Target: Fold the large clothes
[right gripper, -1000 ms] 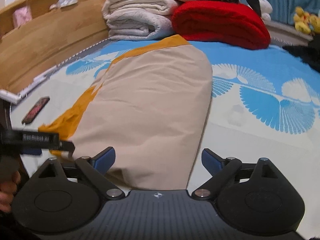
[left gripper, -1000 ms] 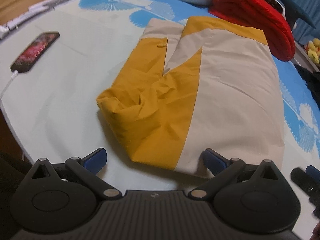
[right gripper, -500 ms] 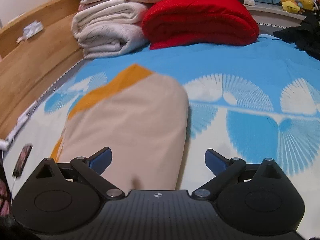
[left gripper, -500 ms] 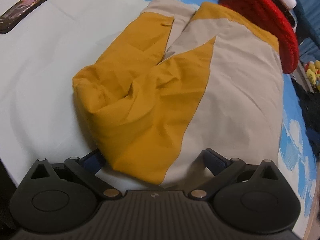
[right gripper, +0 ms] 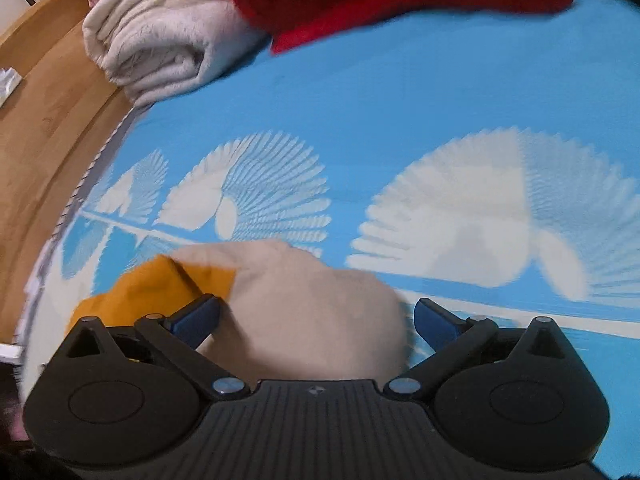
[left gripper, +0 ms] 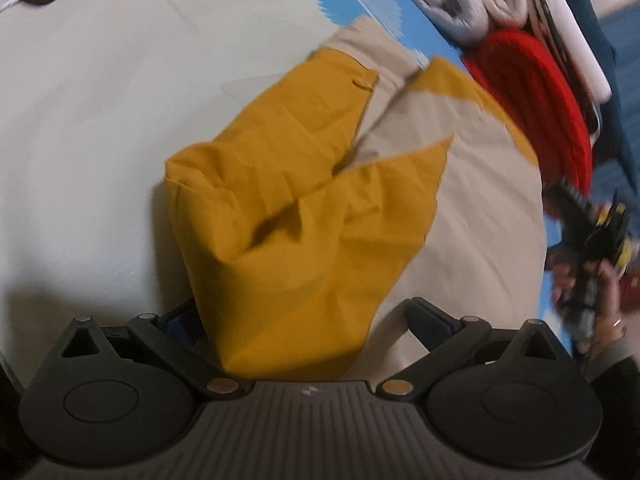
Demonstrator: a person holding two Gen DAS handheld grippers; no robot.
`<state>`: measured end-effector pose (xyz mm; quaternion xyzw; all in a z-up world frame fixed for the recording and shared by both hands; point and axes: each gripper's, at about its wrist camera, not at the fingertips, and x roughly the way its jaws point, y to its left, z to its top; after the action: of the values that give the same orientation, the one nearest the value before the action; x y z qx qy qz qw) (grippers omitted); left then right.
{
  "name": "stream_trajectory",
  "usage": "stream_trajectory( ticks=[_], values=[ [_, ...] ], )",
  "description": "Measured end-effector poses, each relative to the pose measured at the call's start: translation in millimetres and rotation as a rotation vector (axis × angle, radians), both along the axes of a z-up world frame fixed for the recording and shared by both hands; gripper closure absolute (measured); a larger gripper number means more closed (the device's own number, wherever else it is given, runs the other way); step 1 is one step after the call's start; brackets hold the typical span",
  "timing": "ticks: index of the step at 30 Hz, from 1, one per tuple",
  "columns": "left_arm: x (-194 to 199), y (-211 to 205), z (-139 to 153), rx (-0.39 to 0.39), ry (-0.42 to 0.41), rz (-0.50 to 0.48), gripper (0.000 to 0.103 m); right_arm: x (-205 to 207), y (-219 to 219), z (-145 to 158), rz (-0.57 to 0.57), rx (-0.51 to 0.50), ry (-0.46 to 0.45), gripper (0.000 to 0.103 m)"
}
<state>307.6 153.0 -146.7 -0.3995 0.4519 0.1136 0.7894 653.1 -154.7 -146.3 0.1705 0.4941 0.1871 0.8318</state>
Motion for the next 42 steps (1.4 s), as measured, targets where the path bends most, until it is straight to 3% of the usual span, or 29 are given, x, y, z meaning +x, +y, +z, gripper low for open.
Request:
stream_trajectory(
  ticks=[4, 6, 7, 8, 11, 15, 17, 19, 23, 27, 29, 32, 35, 37, 42],
  values=[
    [2.3, -1.1, 3.2, 0.016, -0.002, 0.041, 0.002, 14.7, 13.3, -22.3, 0.061, 0.018, 0.066, 0.001],
    [4.5, -3.0, 7.4, 0.066, -0.019, 0.053, 0.027, 10.4, 23.3, -19.4, 0.116, -0.021, 0.016, 0.016],
    [4.7, -2.3, 9.1, 0.086, -0.017, 0.061, 0.043, 6.8, 26.3, -16.4, 0.146, -0.036, -0.006, 0.029],
    [6.8, -0.4, 8.0, 0.077, -0.017, 0.063, 0.052, 6.2, 26.7, -13.7, 0.157, -0.049, -0.022, 0.041],
    [17.3, -0.5, 11.1, 0.104, -0.01, 0.031, 0.065, -5.3, 17.0, -4.4, 0.172, -0.02, -0.081, 0.065],
    [40.6, 4.3, 21.3, 0.167, 0.002, -0.026, 0.072, -26.8, -1.0, 3.8, 0.128, -0.015, -0.157, 0.071],
    [63.4, 4.9, 27.9, 0.218, 0.016, -0.109, 0.075, -38.0, -19.8, 5.0, 0.074, -0.001, -0.174, 0.073],
    [102.0, 3.7, 36.0, 0.278, 0.025, -0.212, 0.075, -55.2, -49.9, 5.1, -0.01, 0.03, -0.197, 0.074],
    [218.8, -22.2, 50.3, 0.404, -0.004, -0.437, 0.077, -98.9, -119.9, -4.3, -0.258, 0.096, -0.208, 0.074],
    [345.3, -106.6, 57.5, 0.575, -0.057, -0.702, 0.077, -172.1, -174.2, -19.1, -0.623, 0.146, -0.282, 0.074],
    [385.6, -156.1, 63.9, 0.632, -0.081, -0.752, 0.078, -206.8, -178.5, -27.5, -0.754, 0.154, -0.328, 0.074],
    [407.0, -213.3, 70.5, 0.704, -0.116, -0.812, 0.078, -251.8, -175.7, -44.7, -0.912, 0.213, -0.358, 0.074],
    [413.5, -236.2, 66.5, 0.749, -0.12, -0.84, 0.078, -263.9, -172.1, -52.4, -0.94, 0.184, -0.399, 0.074],
    [421.8, -237.0, 63.4, 0.735, -0.127, -0.835, 0.075, -265.3, -173.6, -52.9, -0.96, 0.203, -0.397, 0.074],
    [439.7, -218.5, 72.5, 0.669, -0.191, -0.691, 0.031, -282.1, -161.7, -58.9, -1.041, 0.203, -0.396, 0.076]
  ],
)
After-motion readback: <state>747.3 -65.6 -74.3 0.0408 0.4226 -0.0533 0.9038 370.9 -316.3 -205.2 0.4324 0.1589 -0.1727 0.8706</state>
